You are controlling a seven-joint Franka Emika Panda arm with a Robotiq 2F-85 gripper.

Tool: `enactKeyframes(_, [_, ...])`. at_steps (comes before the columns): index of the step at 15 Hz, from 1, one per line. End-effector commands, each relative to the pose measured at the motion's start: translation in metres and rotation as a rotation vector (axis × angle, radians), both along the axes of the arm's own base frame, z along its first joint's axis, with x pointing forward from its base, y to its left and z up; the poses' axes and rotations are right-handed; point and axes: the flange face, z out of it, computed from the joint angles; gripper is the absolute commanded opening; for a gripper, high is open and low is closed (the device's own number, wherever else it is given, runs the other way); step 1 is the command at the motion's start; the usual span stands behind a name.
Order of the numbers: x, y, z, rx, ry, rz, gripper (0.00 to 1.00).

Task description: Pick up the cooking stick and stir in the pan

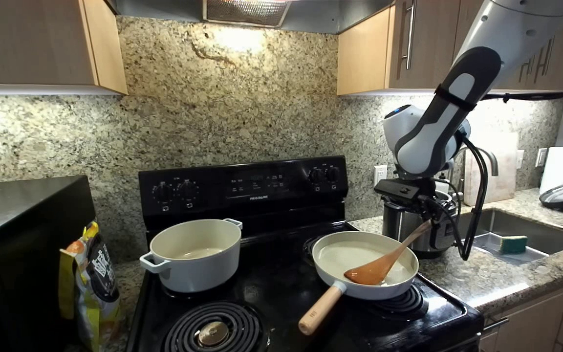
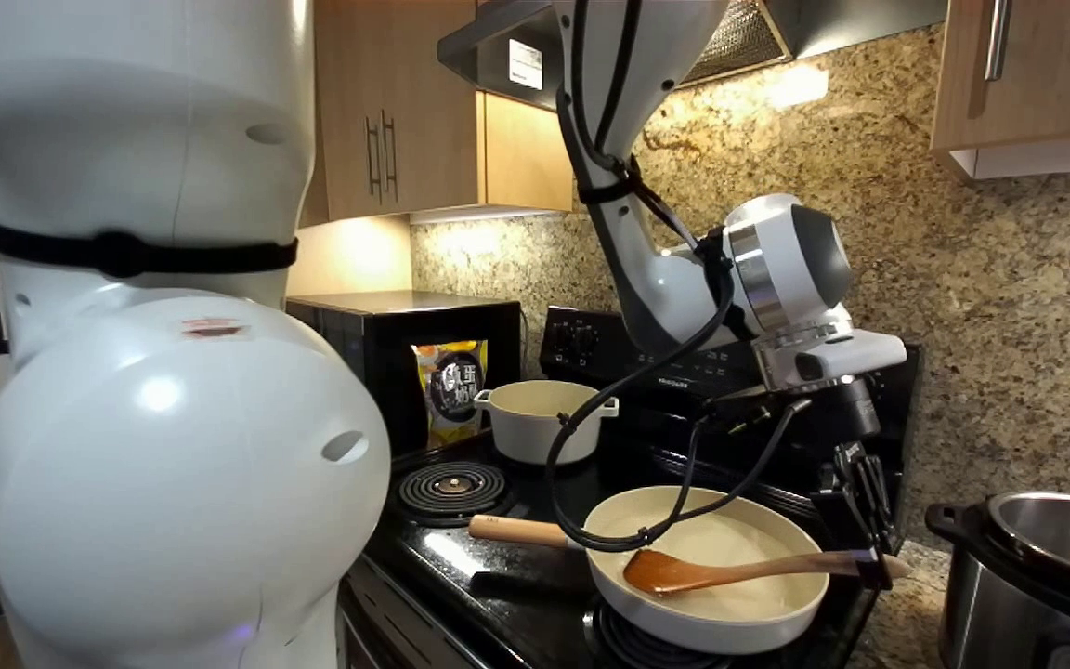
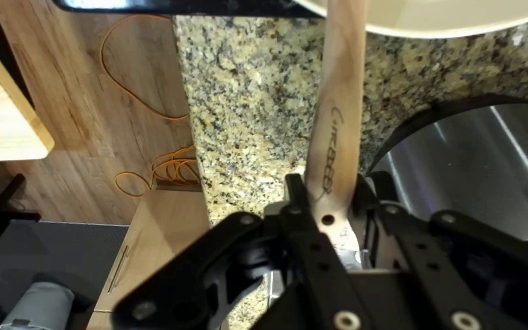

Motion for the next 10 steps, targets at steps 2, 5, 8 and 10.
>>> enactKeyframes(2, [-0.022, -0.022, 0.012, -0.05, 0.023, -0.011, 0.1])
enactKeyframes(5, [-0.024, -0.037, 0.019, -0.072, 0.017, -0.045, 0.1])
enactKeyframes(8, [-0.023, -0.049, 0.025, -0.072, 0.001, -0.073, 0.1])
enactKeyframes(10, [-0.018, -0.055, 0.026, -0.06, -0.017, -0.087, 0.1])
